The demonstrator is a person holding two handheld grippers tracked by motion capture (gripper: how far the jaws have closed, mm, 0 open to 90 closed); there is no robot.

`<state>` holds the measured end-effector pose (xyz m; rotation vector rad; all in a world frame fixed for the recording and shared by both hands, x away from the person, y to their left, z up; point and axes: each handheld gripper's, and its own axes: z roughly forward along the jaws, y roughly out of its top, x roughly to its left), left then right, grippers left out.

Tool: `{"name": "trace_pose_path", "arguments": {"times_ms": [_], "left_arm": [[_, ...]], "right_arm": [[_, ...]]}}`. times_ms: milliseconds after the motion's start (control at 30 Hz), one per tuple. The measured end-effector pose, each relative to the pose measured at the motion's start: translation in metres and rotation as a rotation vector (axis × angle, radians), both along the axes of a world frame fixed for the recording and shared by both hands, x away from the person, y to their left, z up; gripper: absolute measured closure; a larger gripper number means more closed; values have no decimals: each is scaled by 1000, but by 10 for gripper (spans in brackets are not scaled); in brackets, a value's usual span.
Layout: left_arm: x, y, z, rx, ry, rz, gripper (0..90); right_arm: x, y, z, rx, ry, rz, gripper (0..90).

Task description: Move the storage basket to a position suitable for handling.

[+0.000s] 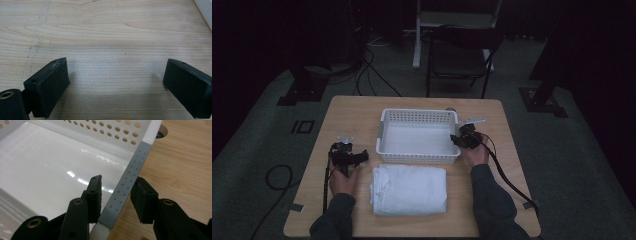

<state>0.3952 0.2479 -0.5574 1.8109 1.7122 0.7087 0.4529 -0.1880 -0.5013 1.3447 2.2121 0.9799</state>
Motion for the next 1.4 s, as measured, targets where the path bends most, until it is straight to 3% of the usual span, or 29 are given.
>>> {"name": "trace_pose_path", "arguments": {"times_ms": [367, 467, 700, 833, 967, 1167, 1400], "left_arm": [[0, 0, 0, 0, 0, -1, 59], [0, 0, 0, 1, -1, -4, 59], [0, 0, 0, 1, 0, -4, 59], [0, 2, 0, 3, -1, 2, 62], [-4, 4, 1, 0, -12, 15, 122], [-13, 10, 4, 2, 21, -32, 151], [-33, 12, 6, 3, 11, -19, 286]], "right_arm": [[-7, -1, 6, 8, -40, -46, 464], [-16, -6, 14, 35, -69, -59, 437], [-37, -14, 24, 45, -98, -71, 415], [-57, -17, 30, 55, -127, -73, 417], [-75, -16, 33, 34, -153, -68, 416], [-96, -21, 37, 54, -177, -67, 414], [-108, -31, 34, 78, -160, -72, 430]]}}
